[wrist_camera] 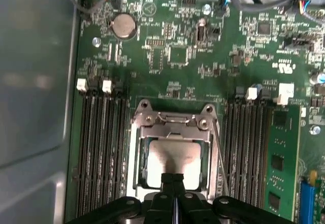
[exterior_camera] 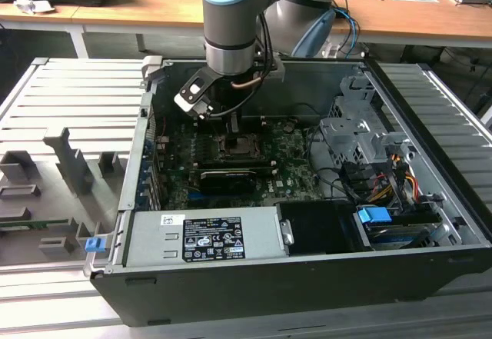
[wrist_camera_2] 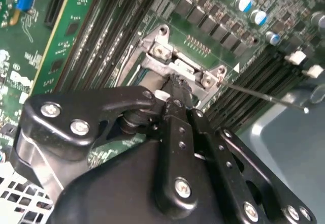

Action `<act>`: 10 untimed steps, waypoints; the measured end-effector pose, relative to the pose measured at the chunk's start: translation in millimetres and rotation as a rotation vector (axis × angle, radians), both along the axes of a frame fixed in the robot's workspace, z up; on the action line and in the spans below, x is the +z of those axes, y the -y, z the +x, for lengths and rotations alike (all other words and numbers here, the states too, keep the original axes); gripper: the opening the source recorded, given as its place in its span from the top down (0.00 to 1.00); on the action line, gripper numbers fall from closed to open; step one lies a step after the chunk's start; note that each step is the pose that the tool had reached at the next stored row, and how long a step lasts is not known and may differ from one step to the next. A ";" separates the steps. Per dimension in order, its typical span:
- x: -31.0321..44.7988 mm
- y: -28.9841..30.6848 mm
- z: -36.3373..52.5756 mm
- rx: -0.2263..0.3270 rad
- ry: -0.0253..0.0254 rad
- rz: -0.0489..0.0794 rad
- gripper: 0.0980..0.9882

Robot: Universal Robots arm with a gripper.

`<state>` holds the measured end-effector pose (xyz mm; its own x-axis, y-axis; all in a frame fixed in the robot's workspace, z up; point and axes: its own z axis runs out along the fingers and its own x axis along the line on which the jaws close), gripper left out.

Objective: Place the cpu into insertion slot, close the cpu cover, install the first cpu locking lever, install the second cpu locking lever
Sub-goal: 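Close the cpu cover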

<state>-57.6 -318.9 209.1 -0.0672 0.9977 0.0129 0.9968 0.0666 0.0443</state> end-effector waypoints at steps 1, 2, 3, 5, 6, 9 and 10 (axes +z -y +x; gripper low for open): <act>-2.2 0.0 0.0 0.001 0.0000 0.000 0.99; -3.0 0.0 0.0 0.001 0.0001 0.000 0.99; -2.9 0.0 -0.1 0.001 0.0000 0.000 0.99; 1.0 0.0 -0.1 0.001 0.0001 0.000 0.99; 3.1 0.0 -0.1 0.001 0.0000 0.000 0.99; 3.6 0.0 5.8 0.001 -0.0003 0.000 0.99; 3.5 0.0 8.5 0.001 -0.0004 0.000 0.99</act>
<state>-49.1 -318.9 212.6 -0.0686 0.9976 0.0129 0.9967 0.0680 0.0439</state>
